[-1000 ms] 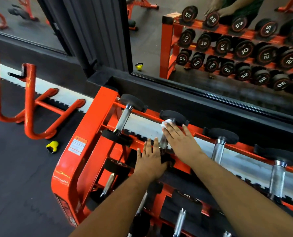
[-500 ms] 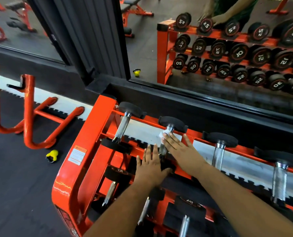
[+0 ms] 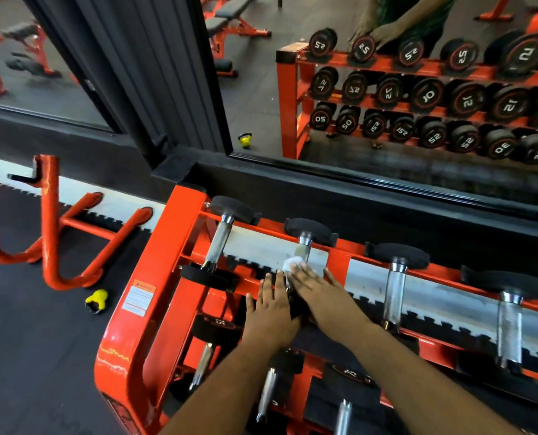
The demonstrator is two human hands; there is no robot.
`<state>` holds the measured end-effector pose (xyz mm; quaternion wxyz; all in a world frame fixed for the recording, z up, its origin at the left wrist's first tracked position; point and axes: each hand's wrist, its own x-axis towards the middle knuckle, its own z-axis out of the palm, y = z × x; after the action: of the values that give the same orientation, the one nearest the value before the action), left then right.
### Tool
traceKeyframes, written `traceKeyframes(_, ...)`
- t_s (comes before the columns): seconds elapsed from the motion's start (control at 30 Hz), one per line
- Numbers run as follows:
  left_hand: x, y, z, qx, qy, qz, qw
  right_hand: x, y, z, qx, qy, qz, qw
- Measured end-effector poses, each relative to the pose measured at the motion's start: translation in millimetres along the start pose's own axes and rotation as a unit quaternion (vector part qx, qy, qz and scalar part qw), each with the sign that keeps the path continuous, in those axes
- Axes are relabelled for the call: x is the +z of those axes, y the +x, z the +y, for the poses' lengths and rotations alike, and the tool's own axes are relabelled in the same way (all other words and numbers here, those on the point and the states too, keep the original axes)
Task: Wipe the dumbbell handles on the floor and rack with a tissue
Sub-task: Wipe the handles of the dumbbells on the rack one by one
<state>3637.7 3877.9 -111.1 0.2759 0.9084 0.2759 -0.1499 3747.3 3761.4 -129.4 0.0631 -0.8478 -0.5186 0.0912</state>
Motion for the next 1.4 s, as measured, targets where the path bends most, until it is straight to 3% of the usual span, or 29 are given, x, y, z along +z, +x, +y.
traceKeyframes(0.1, -1, 0, 3, -0.001, 0.009, -0.002, 1.000, 3, 0, 8, 0.002, -0.007, 0.014, 1.000)
traceKeyframes(0.2, -2, -1, 4, -0.011, 0.020, -0.002, 1.000, 1, 24, 3, 0.068, 0.181, 0.052, 0.980)
traceKeyframes(0.27, -3, -1, 5, -0.015, 0.021, -0.007, 1.000, 1, 28, -9, 0.116, 0.360, 0.096, 0.921)
traceKeyframes(0.37, -4, -3, 5, -0.015, 0.017, -0.013, 1.000, 7, 9, -27, 0.198, 0.557, 0.106, 0.799)
traceKeyframes(0.47, -3, -2, 3, -0.009, 0.027, -0.014, 1.000, 9, 8, -34, 0.237, 0.646, 0.085, 0.721)
traceKeyframes(0.63, 1, 0, 2, -0.013, 0.020, -0.003, 1.000, -13, 60, -18, 0.319, 0.772, 0.138, 0.532)
traceKeyframes(0.7, 1, 0, 1, -0.011, 0.017, 0.000, 1.000, -15, 65, -13, 0.335, 0.791, 0.122, 0.498)
traceKeyframes(0.83, 4, 0, -3, 0.000, 0.013, 0.007, 1.000, -4, 49, -6, 0.334, 0.777, 0.039, 0.533)
traceKeyframes(0.97, 5, 0, -4, 0.011, 0.011, 0.019, 1.000, -10, 71, 1, 0.351, 0.791, 0.111, 0.488)
traceKeyframes(1.03, 5, -1, -4, 0.016, 0.007, 0.023, 1.000, -11, 69, -6, 0.348, 0.783, 0.113, 0.503)
traceKeyframes(1.17, 7, -2, -3, 0.022, 0.000, 0.031, 0.999, -4, 30, -17, 0.332, 0.674, 0.064, 0.657)
traceKeyframes(1.23, 8, -3, -4, 0.026, -0.006, 0.036, 0.999, -1, 26, -20, 0.317, 0.581, 0.120, 0.740)
traceKeyframes(1.3, 8, -3, -5, 0.029, -0.008, 0.041, 0.999, -4, 30, -18, 0.291, 0.411, 0.177, 0.845)
traceKeyframes(1.33, 9, -3, -6, 0.031, -0.013, 0.041, 0.999, -4, 32, -13, 0.276, 0.338, 0.182, 0.881)
traceKeyframes(1.4, 10, -2, -7, 0.035, -0.022, 0.042, 0.998, -2, 29, -7, 0.211, 0.257, 0.115, 0.936)
